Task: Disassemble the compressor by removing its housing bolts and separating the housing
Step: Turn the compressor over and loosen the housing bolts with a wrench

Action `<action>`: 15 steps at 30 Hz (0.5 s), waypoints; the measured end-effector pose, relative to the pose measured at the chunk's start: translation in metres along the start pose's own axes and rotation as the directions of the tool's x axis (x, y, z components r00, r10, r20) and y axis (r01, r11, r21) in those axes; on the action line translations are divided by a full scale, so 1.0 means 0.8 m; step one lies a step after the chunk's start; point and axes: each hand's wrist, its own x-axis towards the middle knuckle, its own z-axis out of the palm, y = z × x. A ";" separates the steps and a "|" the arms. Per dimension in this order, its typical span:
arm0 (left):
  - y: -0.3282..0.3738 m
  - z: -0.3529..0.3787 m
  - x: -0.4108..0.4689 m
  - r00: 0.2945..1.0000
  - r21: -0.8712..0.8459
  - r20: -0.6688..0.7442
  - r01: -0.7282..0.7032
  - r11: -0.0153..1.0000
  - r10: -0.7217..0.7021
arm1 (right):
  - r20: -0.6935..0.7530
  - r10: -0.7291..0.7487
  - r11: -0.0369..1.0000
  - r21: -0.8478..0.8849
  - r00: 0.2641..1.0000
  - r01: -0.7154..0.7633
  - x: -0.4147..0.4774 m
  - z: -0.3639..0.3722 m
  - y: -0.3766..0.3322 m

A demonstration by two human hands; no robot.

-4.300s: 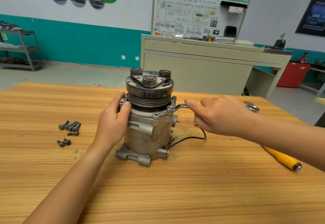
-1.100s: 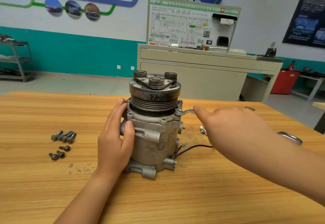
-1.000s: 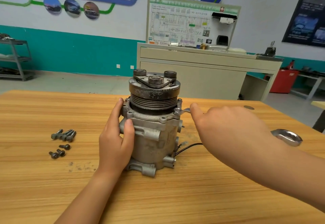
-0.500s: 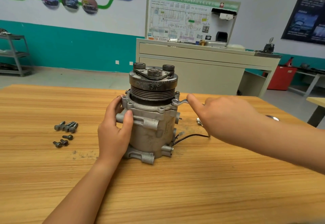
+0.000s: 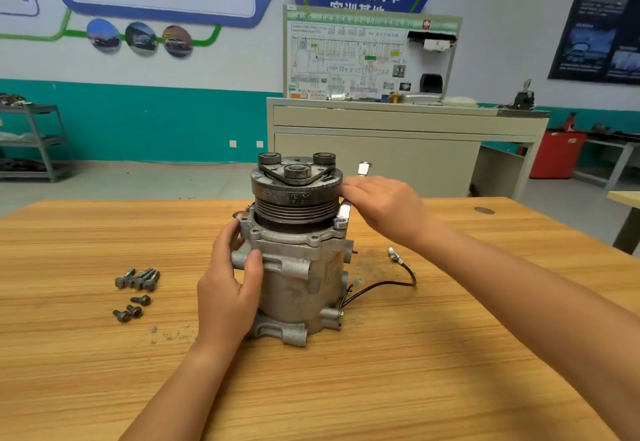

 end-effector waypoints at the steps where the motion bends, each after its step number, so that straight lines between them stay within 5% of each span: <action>1: 0.000 0.000 0.000 1.000 0.003 0.005 0.002 1.000 -0.002 | -0.066 0.074 0.997 0.039 0.995 -0.072 -0.003 -0.003 -0.003; 5: 0.000 0.000 0.000 1.000 0.008 0.005 0.008 1.000 -0.008 | -0.211 0.468 0.865 0.310 0.858 -0.395 -0.024 -0.052 -0.016; 8: 0.001 0.000 0.000 1.000 0.000 0.004 0.008 1.000 -0.008 | 0.084 0.380 0.920 0.062 0.921 -0.386 -0.041 -0.089 -0.037; 10: 0.002 0.000 0.001 1.000 -0.004 0.007 0.011 1.000 -0.011 | 0.275 0.354 0.935 -0.083 0.894 -0.345 -0.050 -0.101 -0.046; 15: 0.003 0.000 0.001 1.000 -0.006 0.004 0.018 1.000 -0.018 | 0.436 0.375 0.927 -0.162 0.818 -0.338 -0.044 -0.098 -0.060</action>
